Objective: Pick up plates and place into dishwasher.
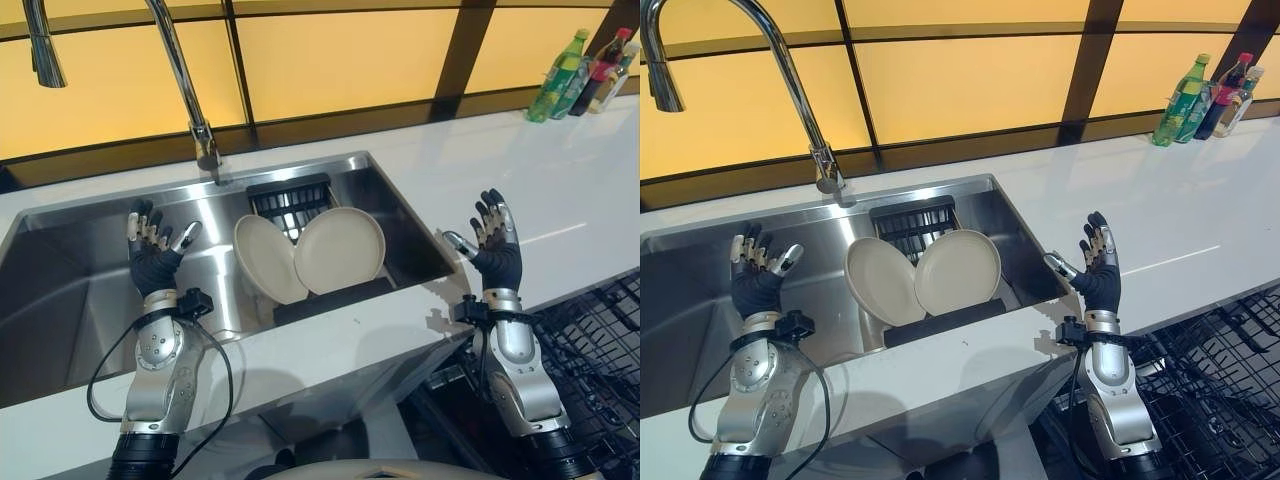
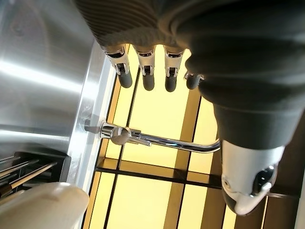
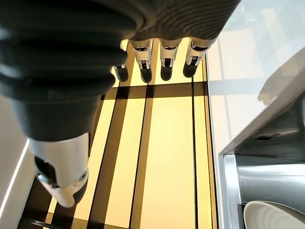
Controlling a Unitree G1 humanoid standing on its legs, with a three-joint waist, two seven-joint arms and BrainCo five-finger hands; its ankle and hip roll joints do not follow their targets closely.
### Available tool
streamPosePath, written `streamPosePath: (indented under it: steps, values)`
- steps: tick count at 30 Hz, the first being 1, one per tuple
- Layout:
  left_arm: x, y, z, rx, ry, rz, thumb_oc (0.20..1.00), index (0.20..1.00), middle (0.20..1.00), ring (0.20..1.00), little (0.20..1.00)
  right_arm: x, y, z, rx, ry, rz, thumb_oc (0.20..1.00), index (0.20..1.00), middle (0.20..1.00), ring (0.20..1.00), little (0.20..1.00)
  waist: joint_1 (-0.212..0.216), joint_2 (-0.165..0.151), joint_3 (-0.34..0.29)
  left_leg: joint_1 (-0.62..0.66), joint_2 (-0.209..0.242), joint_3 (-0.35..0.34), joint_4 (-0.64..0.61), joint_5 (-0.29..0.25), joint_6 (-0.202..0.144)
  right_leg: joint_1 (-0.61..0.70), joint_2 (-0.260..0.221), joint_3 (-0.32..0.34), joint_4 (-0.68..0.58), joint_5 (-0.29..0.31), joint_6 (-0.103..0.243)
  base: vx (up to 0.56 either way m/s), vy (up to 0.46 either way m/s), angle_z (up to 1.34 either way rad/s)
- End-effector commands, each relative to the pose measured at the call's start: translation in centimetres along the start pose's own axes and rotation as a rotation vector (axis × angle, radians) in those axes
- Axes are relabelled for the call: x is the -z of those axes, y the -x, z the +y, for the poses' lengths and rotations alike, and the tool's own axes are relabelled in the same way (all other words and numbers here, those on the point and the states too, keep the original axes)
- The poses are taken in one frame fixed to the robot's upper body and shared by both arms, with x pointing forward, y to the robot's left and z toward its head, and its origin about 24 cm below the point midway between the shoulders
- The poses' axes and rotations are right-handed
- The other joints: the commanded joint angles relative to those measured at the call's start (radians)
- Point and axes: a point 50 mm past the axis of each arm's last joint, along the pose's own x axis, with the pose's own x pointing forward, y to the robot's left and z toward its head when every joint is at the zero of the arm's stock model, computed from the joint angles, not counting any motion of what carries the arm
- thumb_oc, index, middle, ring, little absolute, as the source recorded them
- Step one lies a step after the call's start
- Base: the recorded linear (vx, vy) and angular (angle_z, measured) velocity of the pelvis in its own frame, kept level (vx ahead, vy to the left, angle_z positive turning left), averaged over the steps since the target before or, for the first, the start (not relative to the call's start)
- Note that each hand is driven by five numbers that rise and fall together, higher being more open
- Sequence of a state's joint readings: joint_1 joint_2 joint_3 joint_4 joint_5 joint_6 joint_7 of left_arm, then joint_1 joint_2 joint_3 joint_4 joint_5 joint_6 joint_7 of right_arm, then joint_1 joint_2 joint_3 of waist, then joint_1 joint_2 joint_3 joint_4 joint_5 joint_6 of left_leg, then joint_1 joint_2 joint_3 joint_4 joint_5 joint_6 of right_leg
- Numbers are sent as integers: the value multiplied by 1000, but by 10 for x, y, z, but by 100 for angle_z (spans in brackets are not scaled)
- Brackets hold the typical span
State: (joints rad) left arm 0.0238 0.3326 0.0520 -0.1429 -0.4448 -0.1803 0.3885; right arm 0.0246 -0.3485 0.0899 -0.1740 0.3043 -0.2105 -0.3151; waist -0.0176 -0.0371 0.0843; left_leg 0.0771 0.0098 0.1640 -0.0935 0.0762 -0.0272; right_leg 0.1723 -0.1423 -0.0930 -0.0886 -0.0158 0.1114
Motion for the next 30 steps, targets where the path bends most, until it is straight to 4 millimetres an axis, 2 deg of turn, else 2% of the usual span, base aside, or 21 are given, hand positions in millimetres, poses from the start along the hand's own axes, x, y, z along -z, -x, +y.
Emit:
streamPosePath:
  steps: [1,9,18,21,24,26,27,30]
  values:
    - [-17,-11,-5,67,-46,-100,1000,1000,1000,1000,1000,-25,-10,-1,2,-3,-135,1000,1000,1000,1000,1000,-13,26,-39,64,3,-26,10,-147,22,-85,10,3,39,26,14,0,0,0]
    - [-24,-10,6,44,-126,-150,1000,1000,1000,1000,1000,-25,-12,4,-52,-13,-133,1000,1000,1000,1000,1000,14,28,-24,72,25,28,6,-137,13,-89,-15,-114,95,10,21,-14,-46,-15]
    - [-32,-22,18,62,-299,-200,1000,1000,1000,1000,1000,-23,-14,-3,-71,1,-114,1000,1000,1000,1000,1000,4,29,-36,62,59,12,32,-120,-17,-68,55,-53,55,-6,-27,34,-153,-20]
    - [-37,-27,22,53,-363,-217,1000,1000,1000,1000,1000,-23,-13,-5,-80,10,-103,1000,1000,1000,1000,1000,0,30,-40,33,77,0,93,-123,-37,-67,66,-44,49,-8,-44,31,-136,-5]
    - [-38,-32,35,30,-487,-234,1000,1000,1000,1000,1000,-26,-16,-7,-113,28,-106,1000,1000,1000,1000,1000,-4,22,-34,-22,74,-11,250,-154,-46,-83,60,-31,64,-6,-66,-2,-84,-5]
    - [-38,-34,44,38,-564,-229,1000,1000,1000,1000,1000,-27,-17,-8,-127,35,-110,1000,1000,1000,1000,1000,-2,23,-23,-68,68,-41,339,-142,-47,-91,63,-16,77,-5,-77,-1,-17,-14]
    - [-39,-36,51,30,-630,-232,1000,1000,1000,1000,1000,-27,-18,-8,-134,37,-111,1000,1000,1000,1000,1000,8,28,-10,-98,51,-89,358,-121,-44,-92,69,6,83,-1,-80,14,33,-14]
    - [-42,-40,60,26,-764,-243,1000,1000,1000,1000,1000,-27,-23,-2,-151,43,-119,1000,1000,1000,1000,1000,32,43,2,-103,31,-165,267,-95,-37,-88,72,42,81,-1,-72,41,111,-42]
